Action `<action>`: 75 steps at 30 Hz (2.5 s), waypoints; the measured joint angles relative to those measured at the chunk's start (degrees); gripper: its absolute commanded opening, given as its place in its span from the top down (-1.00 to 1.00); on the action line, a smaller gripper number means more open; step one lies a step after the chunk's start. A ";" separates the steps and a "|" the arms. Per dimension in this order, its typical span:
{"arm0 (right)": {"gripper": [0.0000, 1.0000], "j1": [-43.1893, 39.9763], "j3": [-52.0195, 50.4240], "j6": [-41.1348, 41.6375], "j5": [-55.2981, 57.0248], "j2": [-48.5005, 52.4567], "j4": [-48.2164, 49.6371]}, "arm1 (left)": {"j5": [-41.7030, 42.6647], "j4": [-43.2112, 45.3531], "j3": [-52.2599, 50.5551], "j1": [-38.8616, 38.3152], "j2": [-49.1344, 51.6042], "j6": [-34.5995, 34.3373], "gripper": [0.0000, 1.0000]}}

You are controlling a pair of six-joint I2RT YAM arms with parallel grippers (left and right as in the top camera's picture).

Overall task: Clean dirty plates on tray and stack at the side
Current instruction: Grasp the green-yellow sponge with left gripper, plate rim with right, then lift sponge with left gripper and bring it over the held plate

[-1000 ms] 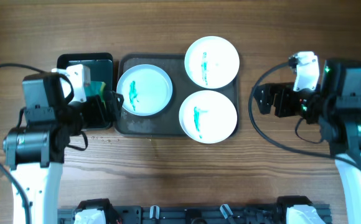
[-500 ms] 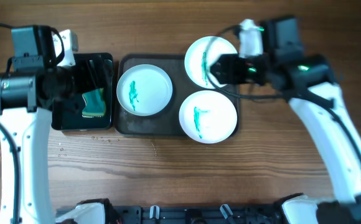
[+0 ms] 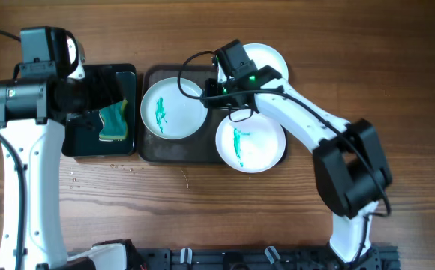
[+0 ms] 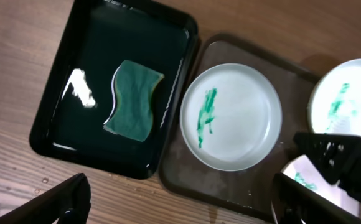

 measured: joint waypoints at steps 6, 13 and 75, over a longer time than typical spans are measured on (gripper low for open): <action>0.41 0.00 0.00 0.55 0.48 4.59 4.24 | -1.70 0.22 0.02 1.05 5.64 -1.27 -0.71; 0.81 0.04 0.00 -0.17 0.57 8.09 7.63 | -2.73 0.81 0.02 2.67 9.73 -1.33 -0.72; 0.91 0.37 0.00 -1.95 -0.48 8.76 7.56 | -2.93 11.98 -4.42 4.81 35.19 10.54 0.23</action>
